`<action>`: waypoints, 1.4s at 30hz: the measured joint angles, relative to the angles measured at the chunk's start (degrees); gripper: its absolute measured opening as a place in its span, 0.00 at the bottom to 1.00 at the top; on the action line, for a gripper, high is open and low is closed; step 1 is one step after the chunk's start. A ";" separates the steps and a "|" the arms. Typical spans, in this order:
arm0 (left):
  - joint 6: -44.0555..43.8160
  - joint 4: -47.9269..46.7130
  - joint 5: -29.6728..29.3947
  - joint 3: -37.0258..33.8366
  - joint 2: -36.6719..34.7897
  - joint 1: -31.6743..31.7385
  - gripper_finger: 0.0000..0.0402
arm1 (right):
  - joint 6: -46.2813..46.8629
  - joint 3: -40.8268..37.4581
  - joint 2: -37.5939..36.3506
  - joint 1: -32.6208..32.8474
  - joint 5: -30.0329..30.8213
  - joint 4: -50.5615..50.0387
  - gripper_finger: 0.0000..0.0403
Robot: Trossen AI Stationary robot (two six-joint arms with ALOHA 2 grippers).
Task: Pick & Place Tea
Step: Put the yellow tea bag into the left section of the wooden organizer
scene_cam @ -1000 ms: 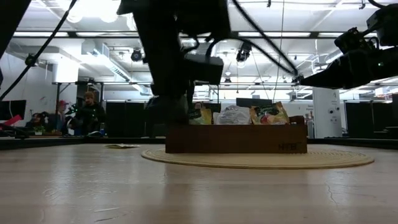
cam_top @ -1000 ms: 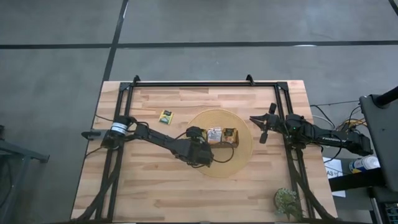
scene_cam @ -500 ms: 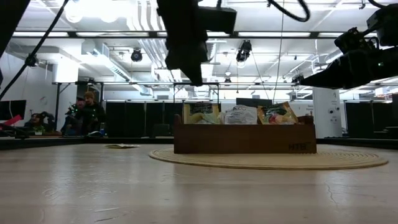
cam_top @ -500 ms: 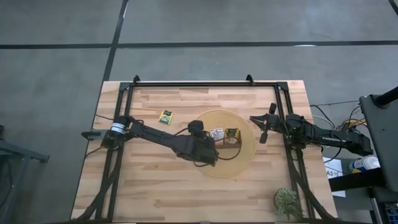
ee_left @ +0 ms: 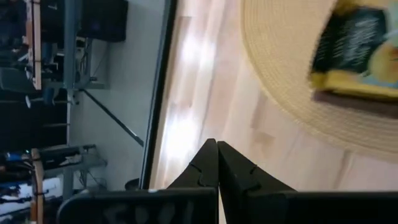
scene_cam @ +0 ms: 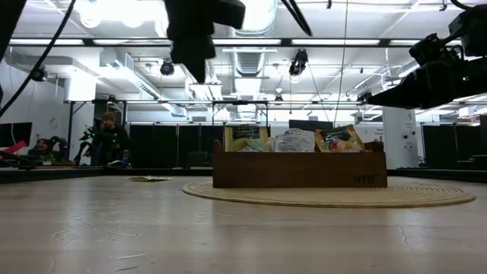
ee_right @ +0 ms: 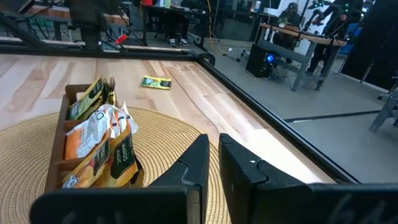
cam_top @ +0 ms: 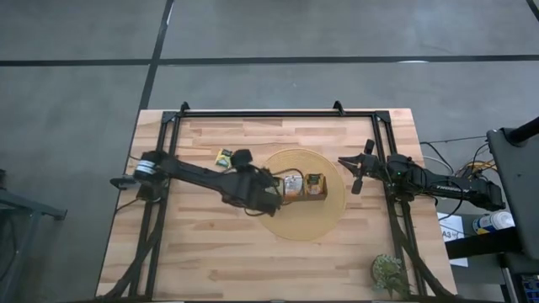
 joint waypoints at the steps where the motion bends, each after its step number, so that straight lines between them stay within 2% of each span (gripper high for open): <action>1: -0.18 0.12 -0.18 -1.16 -1.47 0.30 0.00 | 0.02 0.00 0.00 0.01 0.01 -0.02 0.08; 6: -0.07 2.36 -0.69 -10.14 -11.07 2.79 0.00 | 0.01 0.00 0.04 0.00 0.00 -0.02 0.08; 10: 4.60 7.40 3.10 -20.55 -19.97 5.60 0.03 | 0.00 0.00 0.04 0.00 0.00 -0.02 0.08; 15: 15.59 17.52 9.45 -34.43 -29.35 8.73 0.14 | 0.00 0.00 0.04 0.01 0.02 -0.02 0.08; 18: 21.65 23.03 10.65 -41.39 -32.82 9.42 0.25 | 0.00 0.00 0.02 -0.01 0.02 -0.02 0.08; 22: 23.00 26.47 10.72 -47.06 -33.88 11.21 0.41 | 0.00 0.00 0.02 0.01 0.02 -0.02 0.08; 27: 24.15 27.91 10.78 -49.82 -32.42 13.12 0.59 | 0.00 0.00 0.08 -0.01 0.02 -0.01 0.08; 29: 24.73 29.01 12.98 -50.30 -31.54 14.34 0.63 | 0.00 0.00 0.11 0.01 0.02 -0.02 0.08; 34: 25.03 30.35 24.56 -50.76 -28.41 21.00 0.65 | 0.00 0.00 0.22 0.01 0.02 0.00 0.08; 42: 34.11 39.72 28.33 -50.76 -25.26 27.03 0.65 | -0.03 0.00 0.45 -0.01 0.02 -0.02 0.08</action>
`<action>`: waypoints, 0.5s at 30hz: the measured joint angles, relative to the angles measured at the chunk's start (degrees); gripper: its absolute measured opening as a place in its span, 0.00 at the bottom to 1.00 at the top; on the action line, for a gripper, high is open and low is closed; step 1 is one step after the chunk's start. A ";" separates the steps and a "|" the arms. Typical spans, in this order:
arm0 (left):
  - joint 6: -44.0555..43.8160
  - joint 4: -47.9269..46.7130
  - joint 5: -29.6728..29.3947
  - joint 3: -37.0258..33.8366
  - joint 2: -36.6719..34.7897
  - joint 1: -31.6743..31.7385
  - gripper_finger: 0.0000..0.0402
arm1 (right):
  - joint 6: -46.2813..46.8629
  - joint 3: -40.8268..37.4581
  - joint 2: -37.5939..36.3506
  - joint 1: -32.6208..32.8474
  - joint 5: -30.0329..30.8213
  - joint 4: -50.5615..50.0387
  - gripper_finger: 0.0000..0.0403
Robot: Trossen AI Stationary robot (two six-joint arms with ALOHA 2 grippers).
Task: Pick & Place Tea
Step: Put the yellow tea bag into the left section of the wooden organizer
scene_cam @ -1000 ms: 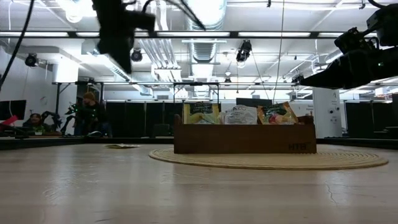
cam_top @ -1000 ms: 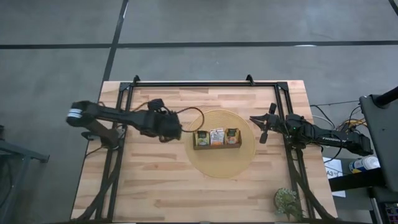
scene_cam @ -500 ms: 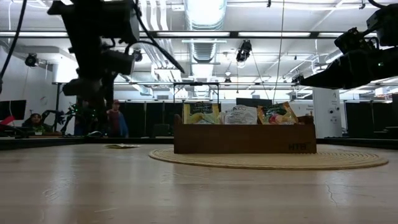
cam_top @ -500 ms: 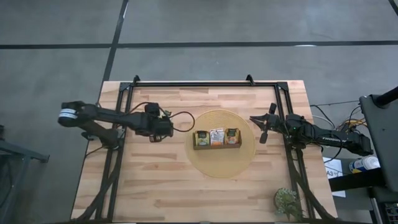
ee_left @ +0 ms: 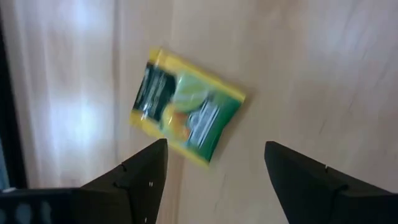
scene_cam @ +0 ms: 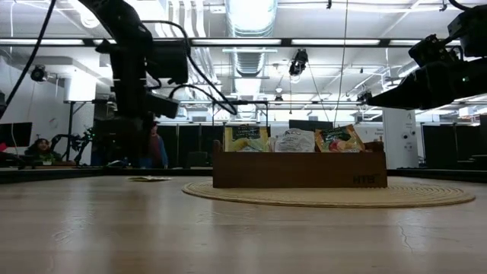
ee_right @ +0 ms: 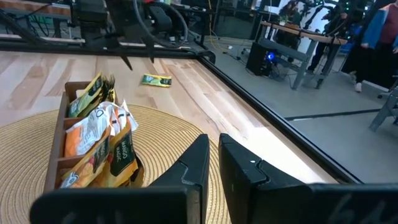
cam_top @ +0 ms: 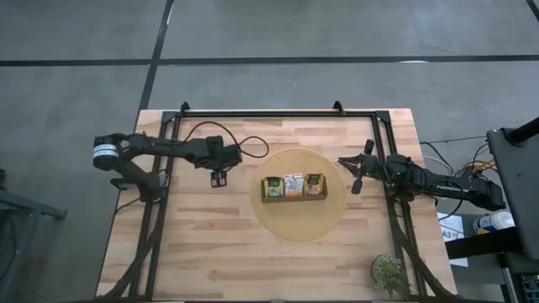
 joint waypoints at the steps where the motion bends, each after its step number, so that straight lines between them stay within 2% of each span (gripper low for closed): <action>1: 0.72 0.93 0.55 0.01 0.41 0.22 0.65 | -0.15 0.00 0.13 0.00 0.00 0.00 0.08; 10: 3.02 4.82 0.98 0.02 6.46 2.99 0.64 | -0.01 0.00 0.36 0.02 -0.02 0.00 0.08; 15: 3.22 5.42 4.19 0.26 10.81 5.55 0.59 | 0.07 0.00 0.57 0.01 -0.01 0.00 0.08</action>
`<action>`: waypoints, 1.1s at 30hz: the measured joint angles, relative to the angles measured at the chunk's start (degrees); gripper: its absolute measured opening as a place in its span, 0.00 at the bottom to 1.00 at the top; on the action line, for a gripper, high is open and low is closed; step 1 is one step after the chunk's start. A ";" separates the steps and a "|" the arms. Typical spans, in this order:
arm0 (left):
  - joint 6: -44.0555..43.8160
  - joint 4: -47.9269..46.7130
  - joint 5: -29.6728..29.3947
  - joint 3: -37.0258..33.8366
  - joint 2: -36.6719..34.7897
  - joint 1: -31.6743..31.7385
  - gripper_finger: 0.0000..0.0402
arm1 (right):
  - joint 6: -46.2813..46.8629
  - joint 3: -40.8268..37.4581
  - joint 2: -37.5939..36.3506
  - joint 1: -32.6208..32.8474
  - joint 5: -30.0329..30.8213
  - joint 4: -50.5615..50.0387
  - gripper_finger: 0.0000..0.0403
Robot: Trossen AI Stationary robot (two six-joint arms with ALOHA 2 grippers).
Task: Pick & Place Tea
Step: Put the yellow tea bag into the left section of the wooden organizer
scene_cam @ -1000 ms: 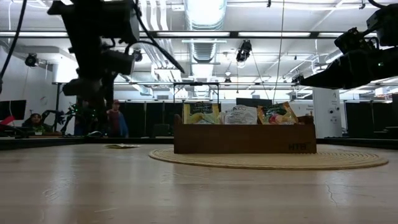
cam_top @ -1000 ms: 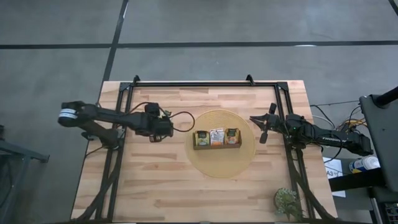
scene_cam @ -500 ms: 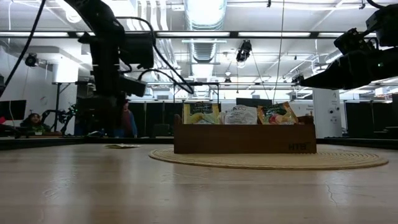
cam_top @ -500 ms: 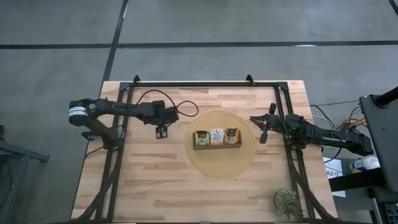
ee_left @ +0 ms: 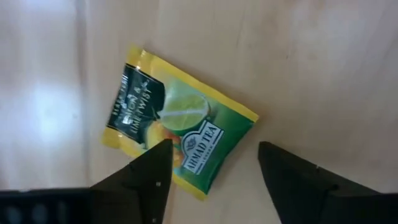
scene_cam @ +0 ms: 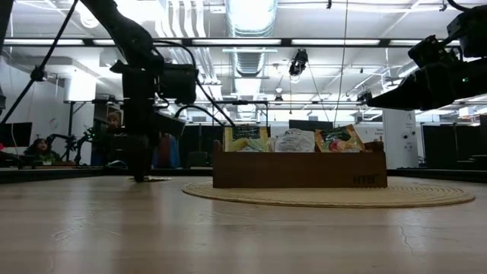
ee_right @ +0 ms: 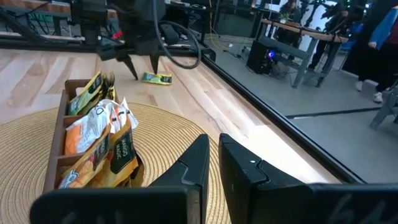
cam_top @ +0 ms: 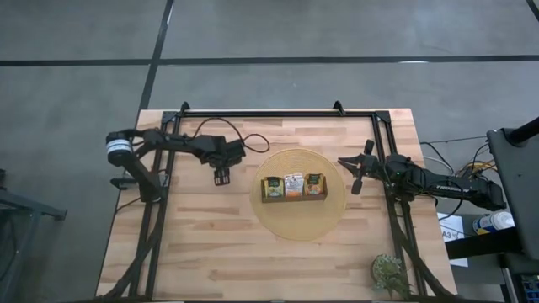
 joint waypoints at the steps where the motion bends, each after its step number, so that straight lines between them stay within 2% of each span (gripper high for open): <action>1: -0.39 -0.08 1.47 0.02 0.73 0.61 0.56 | -0.01 0.00 0.08 0.00 0.01 0.00 0.08; 4: -2.13 -0.24 5.54 -0.04 2.17 1.70 0.41 | -0.01 0.00 0.16 -0.01 -0.01 -0.02 0.08; 8: -2.52 -0.58 6.96 -0.07 2.30 1.76 0.09 | -0.01 0.00 0.16 0.01 -0.01 0.00 0.08; 9: -2.56 -0.72 7.30 -0.07 1.89 1.81 0.05 | -0.01 0.00 0.16 0.00 0.00 -0.02 0.08; 14: -4.80 -1.59 5.62 -0.09 -2.14 0.80 0.02 | -0.01 0.00 0.19 -0.01 0.01 -0.02 0.08; 18: -8.66 -2.53 -1.63 -0.72 -7.69 -3.56 0.02 | -0.01 0.00 0.51 0.01 -0.01 -0.02 0.08; 21: -13.76 0.43 -7.90 0.00 -12.03 -8.75 0.02 | -0.01 0.00 0.53 0.01 0.01 0.00 0.08; 26: -22.06 1.61 -20.17 2.43 -14.68 -20.67 0.01 | -0.01 0.00 0.47 -0.01 0.03 0.07 0.08; 33: -29.14 3.00 -32.33 8.64 -10.57 -34.65 0.01 | 1.30 0.00 0.45 0.01 0.01 0.09 0.08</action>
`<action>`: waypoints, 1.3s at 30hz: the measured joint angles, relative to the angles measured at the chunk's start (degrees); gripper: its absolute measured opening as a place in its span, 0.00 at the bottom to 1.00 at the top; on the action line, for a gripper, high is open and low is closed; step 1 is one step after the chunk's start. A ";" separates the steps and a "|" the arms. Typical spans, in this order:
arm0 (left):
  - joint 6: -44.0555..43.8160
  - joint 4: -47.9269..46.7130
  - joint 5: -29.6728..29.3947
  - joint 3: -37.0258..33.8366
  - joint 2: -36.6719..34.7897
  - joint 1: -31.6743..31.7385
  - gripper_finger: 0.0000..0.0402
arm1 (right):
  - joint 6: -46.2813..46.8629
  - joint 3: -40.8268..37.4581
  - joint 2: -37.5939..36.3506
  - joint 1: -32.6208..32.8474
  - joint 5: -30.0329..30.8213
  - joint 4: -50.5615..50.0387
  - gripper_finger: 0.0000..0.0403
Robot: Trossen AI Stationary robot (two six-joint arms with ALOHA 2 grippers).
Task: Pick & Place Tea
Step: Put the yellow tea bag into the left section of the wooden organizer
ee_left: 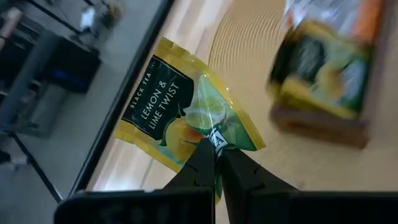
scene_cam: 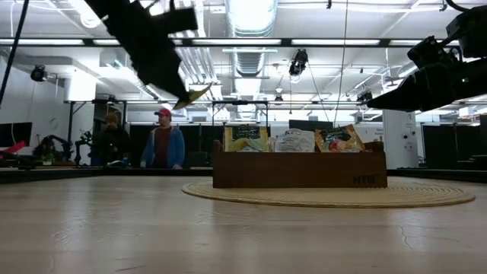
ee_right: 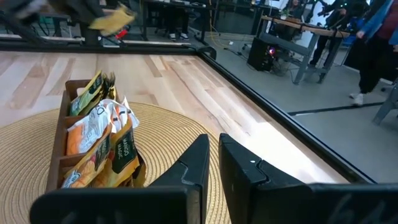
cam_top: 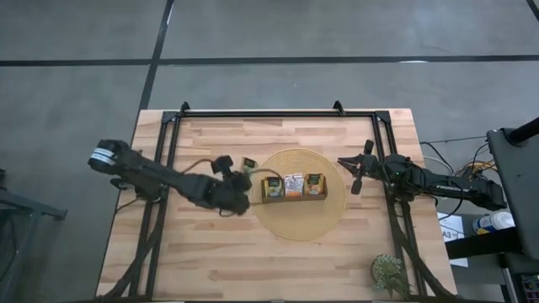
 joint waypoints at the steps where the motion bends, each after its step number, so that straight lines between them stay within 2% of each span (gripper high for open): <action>1: -0.82 -0.11 -1.28 1.07 1.02 -1.24 0.01 | 0.00 0.00 0.04 -0.02 0.02 0.02 0.08; 7: -5.36 0.25 -2.70 10.31 9.86 -4.53 0.01 | 0.03 0.00 0.00 -0.02 0.02 0.04 0.08; 11: -4.70 -0.92 -2.34 18.33 17.92 -4.83 0.01 | 0.13 0.00 0.04 0.00 0.00 0.04 0.08; 16: -7.09 -9.78 -2.74 29.17 27.31 -4.72 0.01 | 0.20 0.00 0.09 -0.02 -0.02 -0.02 0.08; 20: -10.32 -14.91 -4.10 34.99 32.69 -4.78 0.01 | 0.04 0.00 0.45 -0.01 -0.03 -0.04 0.08; 25: -11.40 -15.27 -4.03 37.16 36.78 -4.32 0.01 | 0.02 0.00 0.87 -0.02 -0.03 -0.07 0.08; 33: -16.58 -15.18 -4.16 36.51 37.98 -1.84 0.01 | 0.17 0.00 1.13 0.00 -0.02 -0.07 0.08; 39: -18.36 -13.99 -0.57 34.66 37.98 0.59 0.01 | 0.07 0.00 1.13 -0.02 -0.02 -0.08 0.08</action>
